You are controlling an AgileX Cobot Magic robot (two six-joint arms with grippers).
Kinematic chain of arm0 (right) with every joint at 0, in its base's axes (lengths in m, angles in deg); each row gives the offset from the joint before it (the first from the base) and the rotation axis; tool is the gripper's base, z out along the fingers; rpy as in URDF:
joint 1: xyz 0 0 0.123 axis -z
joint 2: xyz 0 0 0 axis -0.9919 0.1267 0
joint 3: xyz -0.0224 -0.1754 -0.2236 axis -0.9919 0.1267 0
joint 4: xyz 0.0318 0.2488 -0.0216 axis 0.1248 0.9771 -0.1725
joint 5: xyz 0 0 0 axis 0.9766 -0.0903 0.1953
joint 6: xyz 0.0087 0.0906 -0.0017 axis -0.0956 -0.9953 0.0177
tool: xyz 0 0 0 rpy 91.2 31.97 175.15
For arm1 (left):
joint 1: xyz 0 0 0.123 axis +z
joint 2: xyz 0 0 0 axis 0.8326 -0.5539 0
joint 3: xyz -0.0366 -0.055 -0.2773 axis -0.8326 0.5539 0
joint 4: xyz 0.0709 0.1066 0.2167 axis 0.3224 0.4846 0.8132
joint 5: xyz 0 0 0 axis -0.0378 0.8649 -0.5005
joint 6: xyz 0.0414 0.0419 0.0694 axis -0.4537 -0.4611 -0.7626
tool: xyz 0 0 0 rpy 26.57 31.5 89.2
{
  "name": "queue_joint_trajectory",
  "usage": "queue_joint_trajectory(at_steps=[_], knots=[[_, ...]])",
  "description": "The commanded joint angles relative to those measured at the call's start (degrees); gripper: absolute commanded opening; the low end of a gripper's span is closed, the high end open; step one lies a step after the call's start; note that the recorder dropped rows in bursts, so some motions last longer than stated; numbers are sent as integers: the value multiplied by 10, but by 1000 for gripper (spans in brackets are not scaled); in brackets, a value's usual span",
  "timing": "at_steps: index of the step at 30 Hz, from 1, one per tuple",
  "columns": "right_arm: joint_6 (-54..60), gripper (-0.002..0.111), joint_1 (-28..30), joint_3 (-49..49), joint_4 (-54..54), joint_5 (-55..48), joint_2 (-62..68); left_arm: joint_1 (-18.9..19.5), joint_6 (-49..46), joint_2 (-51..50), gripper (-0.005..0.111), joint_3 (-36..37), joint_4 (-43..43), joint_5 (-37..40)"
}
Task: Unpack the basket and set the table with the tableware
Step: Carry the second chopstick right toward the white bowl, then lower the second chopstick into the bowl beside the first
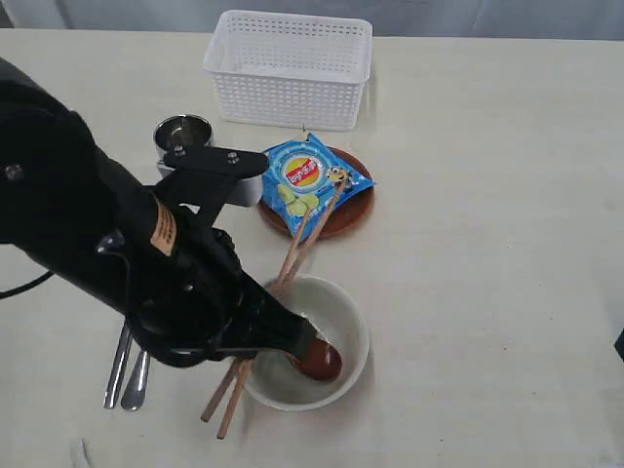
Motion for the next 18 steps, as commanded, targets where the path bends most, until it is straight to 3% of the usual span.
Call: queue_joint_trajectory(at_steps=[1, 8, 18], knots=[[1, 0, 1, 2, 0, 1, -2, -40, 67, 6, 0, 3, -6, -27], [1, 0, 1, 2, 0, 1, -2, -65, 152, 6, 0, 24, -4, -110], [1, 0, 1, 2, 0, 1, -2, -65, 130, 6, 0, 56, -4, -95]])
